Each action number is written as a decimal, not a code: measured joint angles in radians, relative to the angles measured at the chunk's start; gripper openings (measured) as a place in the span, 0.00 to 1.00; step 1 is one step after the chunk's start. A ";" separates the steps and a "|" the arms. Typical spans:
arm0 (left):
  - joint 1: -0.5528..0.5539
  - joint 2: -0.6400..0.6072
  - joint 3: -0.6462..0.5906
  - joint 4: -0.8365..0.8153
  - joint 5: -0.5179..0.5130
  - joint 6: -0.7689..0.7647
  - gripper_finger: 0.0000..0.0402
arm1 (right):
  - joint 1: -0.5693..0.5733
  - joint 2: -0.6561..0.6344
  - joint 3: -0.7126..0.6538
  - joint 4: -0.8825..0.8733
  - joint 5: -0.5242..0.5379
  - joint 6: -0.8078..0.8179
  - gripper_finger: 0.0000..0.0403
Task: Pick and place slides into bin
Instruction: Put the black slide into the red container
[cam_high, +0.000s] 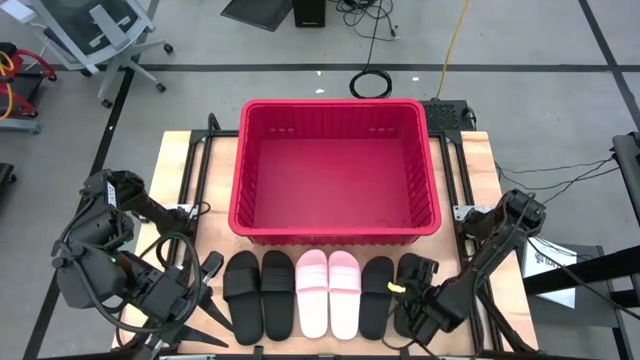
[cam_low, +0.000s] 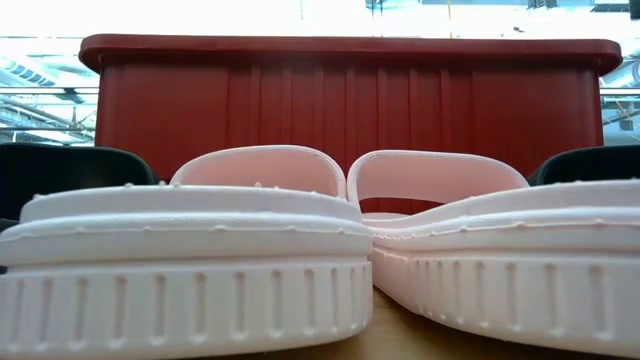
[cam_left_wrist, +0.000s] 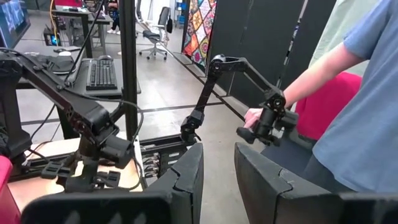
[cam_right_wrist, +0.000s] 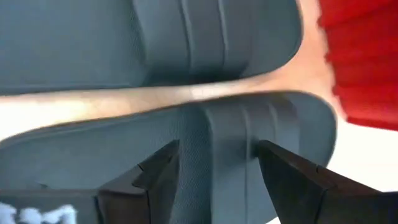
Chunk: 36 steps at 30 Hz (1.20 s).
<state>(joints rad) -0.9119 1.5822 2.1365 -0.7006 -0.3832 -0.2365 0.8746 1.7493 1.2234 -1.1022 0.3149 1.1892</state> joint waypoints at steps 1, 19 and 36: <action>0.000 0.000 0.000 0.001 0.000 0.003 0.22 | -0.003 -0.001 -0.018 0.002 -0.003 0.020 0.51; 0.008 0.000 0.000 0.006 -0.007 0.025 0.22 | -0.044 -0.002 -0.128 -0.002 -0.030 0.288 0.30; 0.008 0.000 0.000 0.003 -0.010 0.059 0.22 | -0.042 -0.118 -0.130 0.099 -0.091 0.278 0.01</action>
<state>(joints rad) -0.9035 1.5822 2.1365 -0.6977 -0.3935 -0.1776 0.8325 1.6315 1.0931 -1.0029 0.2239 1.4677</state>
